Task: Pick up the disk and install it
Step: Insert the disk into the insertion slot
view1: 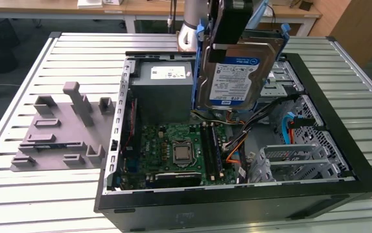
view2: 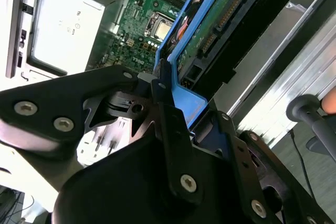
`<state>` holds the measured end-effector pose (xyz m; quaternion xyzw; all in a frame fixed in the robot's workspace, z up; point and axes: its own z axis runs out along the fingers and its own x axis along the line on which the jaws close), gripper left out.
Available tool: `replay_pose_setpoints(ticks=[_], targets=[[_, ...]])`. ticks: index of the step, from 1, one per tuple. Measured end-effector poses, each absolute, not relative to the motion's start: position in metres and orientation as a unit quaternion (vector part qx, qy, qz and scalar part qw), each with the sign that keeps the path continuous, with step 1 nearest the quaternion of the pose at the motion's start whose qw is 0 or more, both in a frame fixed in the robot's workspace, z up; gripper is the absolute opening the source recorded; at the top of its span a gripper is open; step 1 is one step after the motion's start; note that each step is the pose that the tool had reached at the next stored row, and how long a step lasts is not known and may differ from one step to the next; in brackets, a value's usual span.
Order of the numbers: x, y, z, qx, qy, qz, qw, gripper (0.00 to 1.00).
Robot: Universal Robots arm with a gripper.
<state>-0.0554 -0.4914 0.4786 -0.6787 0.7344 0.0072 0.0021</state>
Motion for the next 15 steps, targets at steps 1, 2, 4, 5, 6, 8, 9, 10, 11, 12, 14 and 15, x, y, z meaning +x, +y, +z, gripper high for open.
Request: replay_pose_setpoints(ticks=[1, 2, 4, 5, 6, 8, 9, 10, 11, 12, 14, 15], targets=[[-0.055, -0.494, 0.478, -0.679, 0.734, 0.007, 0.002, 0.36], [-0.055, -0.496, 0.478, -0.679, 0.734, 0.007, 0.002, 0.36], [-0.055, -0.501, 0.478, -0.679, 0.734, 0.007, 0.002, 0.36], [-0.055, -0.504, 0.478, -0.679, 0.734, 0.007, 0.002, 0.36], [-0.055, -0.507, 0.478, -0.679, 0.734, 0.007, 0.002, 0.36], [-0.055, -0.513, 0.477, -0.679, 0.734, 0.007, 0.002, 0.36], [-0.055, -0.516, 0.477, -0.679, 0.734, 0.007, 0.002, 0.36], [-0.055, -0.519, 0.477, -0.679, 0.734, 0.007, 0.002, 0.36], [-0.055, -0.522, 0.476, -0.679, 0.734, 0.007, 0.002, 0.36], [-0.055, -0.525, 0.476, -0.679, 0.734, 0.007, 0.002, 0.36], [-0.054, -0.527, 0.476, -0.679, 0.734, 0.007, 0.002, 0.36], [-0.052, -0.527, 0.475, -0.679, 0.734, 0.007, 0.002, 0.36]])
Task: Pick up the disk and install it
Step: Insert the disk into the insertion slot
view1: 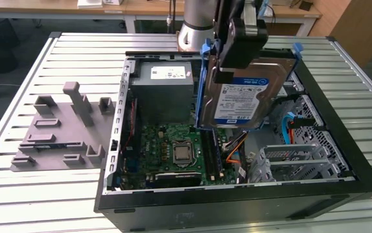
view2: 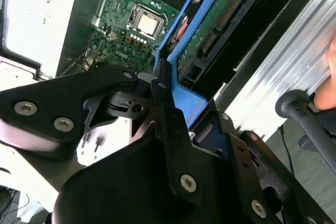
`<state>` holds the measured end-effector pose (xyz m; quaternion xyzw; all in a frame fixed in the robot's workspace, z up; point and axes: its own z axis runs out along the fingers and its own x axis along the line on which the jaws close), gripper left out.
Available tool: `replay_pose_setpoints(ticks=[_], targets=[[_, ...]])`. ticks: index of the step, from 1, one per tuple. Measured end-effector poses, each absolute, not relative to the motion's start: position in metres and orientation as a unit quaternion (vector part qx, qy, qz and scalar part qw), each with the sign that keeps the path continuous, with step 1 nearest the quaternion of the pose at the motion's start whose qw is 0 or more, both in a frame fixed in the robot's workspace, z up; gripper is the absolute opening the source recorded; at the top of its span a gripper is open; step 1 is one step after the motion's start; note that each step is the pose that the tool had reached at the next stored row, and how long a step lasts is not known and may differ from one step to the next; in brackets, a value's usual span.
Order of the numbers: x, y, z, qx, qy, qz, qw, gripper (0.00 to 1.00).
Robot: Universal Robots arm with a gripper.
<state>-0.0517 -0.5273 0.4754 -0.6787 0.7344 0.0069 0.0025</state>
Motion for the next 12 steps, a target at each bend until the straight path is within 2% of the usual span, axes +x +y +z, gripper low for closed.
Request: replay_pose_setpoints(ticks=[12], targets=[[-0.036, -0.533, 0.472, -0.679, 0.734, 0.007, 0.002, 0.36]])
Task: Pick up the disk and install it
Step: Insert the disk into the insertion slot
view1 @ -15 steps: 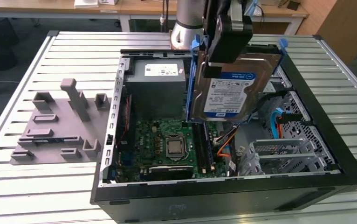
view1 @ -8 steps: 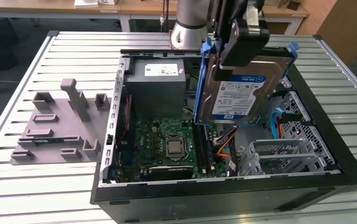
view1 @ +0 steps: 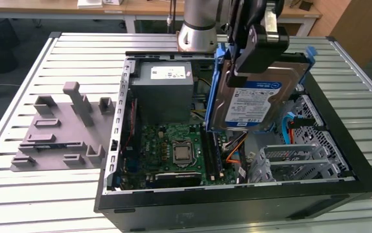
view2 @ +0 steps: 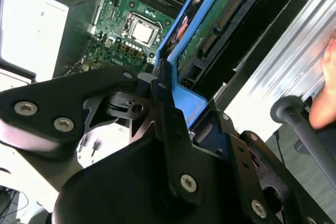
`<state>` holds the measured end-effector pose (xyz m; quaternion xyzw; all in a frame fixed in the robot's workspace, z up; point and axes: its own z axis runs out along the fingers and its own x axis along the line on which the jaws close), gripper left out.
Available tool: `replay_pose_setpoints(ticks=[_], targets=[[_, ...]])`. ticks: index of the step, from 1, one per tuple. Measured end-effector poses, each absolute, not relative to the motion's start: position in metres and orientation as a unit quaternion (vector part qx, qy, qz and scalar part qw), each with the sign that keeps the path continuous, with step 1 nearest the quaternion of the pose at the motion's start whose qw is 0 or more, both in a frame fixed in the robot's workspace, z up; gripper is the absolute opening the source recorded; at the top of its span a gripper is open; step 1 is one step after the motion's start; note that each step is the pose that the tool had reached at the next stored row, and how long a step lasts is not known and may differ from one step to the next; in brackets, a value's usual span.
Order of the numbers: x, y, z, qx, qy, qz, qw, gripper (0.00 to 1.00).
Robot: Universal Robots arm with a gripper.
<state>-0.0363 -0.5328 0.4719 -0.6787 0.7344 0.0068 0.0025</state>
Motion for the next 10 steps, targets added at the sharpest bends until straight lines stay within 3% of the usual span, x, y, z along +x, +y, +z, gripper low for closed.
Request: replay_pose_setpoints(ticks=[10], targets=[[-0.032, -0.551, 0.468, -0.679, 0.734, 0.007, 0.003, 0.36]])
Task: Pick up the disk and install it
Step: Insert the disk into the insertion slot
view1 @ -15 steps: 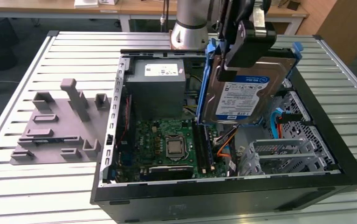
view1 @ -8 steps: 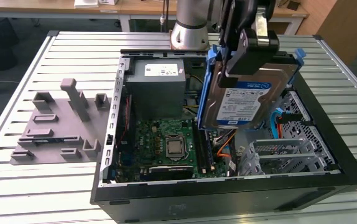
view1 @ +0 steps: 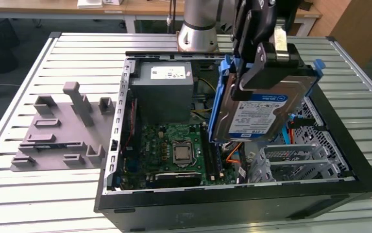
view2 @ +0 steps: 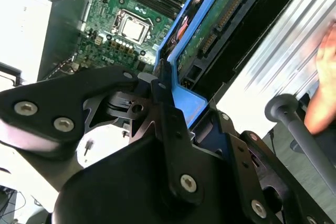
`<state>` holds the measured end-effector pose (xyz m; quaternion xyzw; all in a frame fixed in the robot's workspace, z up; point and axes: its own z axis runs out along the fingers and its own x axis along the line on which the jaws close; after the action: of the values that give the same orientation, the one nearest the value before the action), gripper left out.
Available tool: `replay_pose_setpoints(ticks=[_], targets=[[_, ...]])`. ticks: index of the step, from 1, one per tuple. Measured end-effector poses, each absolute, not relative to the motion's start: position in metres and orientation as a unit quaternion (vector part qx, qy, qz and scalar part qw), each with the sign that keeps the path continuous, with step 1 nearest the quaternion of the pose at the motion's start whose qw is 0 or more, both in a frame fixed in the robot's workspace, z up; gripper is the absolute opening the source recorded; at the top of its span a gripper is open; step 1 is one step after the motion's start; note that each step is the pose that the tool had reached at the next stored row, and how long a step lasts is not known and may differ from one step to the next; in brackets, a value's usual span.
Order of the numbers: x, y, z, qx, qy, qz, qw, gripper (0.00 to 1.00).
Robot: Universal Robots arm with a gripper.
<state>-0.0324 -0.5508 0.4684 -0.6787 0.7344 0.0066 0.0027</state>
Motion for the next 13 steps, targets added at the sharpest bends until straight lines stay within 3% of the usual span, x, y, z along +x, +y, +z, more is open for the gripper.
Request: replay_pose_setpoints(ticks=[13], targets=[[-0.017, -0.556, 0.462, -0.685, 0.729, 0.007, 0.003, 0.36]])
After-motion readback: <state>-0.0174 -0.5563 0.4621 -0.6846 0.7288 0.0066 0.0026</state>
